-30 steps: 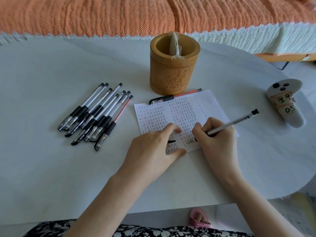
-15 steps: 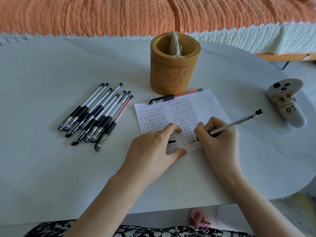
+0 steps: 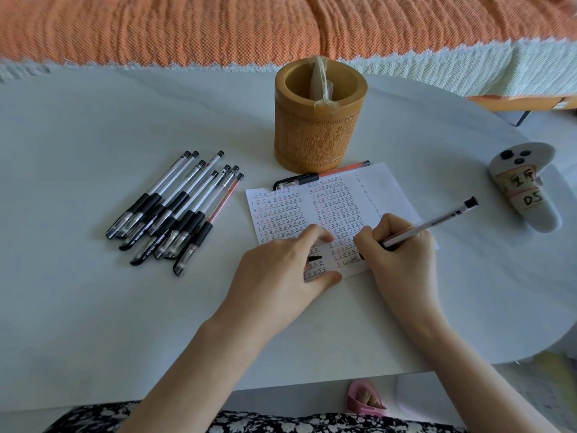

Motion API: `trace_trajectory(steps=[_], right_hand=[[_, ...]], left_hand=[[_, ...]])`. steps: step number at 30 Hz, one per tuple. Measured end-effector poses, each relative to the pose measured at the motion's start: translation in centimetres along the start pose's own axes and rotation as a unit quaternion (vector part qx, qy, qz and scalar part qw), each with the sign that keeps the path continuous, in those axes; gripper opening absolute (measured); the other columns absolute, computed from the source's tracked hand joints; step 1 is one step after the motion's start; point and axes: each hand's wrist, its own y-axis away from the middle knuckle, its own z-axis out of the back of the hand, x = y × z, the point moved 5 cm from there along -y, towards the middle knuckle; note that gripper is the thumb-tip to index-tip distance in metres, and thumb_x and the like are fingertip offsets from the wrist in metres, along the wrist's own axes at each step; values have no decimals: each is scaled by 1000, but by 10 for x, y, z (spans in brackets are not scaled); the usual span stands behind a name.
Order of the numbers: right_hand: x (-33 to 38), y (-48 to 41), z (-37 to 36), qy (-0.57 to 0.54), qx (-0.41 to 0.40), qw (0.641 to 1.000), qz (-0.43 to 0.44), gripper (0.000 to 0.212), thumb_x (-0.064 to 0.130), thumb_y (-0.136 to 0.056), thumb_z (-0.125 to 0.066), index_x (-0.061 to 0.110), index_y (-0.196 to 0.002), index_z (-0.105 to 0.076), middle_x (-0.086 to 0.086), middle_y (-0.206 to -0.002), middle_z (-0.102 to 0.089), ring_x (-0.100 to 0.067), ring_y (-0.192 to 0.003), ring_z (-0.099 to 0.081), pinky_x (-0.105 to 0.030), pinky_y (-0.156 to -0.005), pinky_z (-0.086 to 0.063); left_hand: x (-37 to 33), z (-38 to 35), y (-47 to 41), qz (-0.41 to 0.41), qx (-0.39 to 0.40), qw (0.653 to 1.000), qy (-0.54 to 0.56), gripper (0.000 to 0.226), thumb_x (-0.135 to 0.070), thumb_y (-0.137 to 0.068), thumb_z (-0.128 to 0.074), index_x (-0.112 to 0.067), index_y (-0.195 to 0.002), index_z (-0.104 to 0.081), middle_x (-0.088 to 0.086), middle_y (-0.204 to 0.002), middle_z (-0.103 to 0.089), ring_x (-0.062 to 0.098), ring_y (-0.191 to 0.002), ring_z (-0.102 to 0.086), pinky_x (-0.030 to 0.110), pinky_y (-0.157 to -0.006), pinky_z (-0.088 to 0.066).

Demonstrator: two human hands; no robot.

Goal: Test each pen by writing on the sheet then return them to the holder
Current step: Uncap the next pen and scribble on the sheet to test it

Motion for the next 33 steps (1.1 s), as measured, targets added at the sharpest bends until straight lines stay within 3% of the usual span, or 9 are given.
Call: trace_trajectory(steps=[12, 18, 24, 33], right_hand=[[0, 0, 0, 1, -8, 1000, 3, 37, -3, -76, -59, -2, -56, -27, 4, -51, -20, -9, -48, -21, -18, -43, -17], [-1, 0, 0, -13, -3, 1000, -8, 36, 2, -79, -60, -6, -57, -32, -10, -54, -28, -9, -49, -22, -18, -44, -18], [-2, 0, -1, -5, 0, 1000, -2, 39, 0, -78, -60, -1, -55, -29, 3, -49, -23, -8, -47, -22, -17, -43, -18], [-1, 1, -1, -6, 8, 1000, 1, 38, -3, -76, -59, -1, -56, -26, 2, -51, -20, -10, -48, -21, -17, -43, -16]], left_hand=[[1, -1, -1, 7, 2, 1000, 1, 42, -57, -80, -58, -43, -116, -42, -16, -93, -60, 5, -92, -63, 30, -78, -50], [1, -1, -1, 8, 5, 1000, 0, 42, -58, -80, -57, -43, -116, -42, -13, -93, -64, 5, -88, -63, 31, -76, -51], [1, -1, -1, 9, 6, 1000, 1, 42, -57, -80, -57, -43, -116, -42, -12, -92, -64, 5, -88, -63, 31, -76, -51], [0, 0, -1, 8, 7, 1000, 1, 42, -57, -80, -58, -43, -116, -42, -11, -93, -64, 5, -88, -63, 32, -77, -51]])
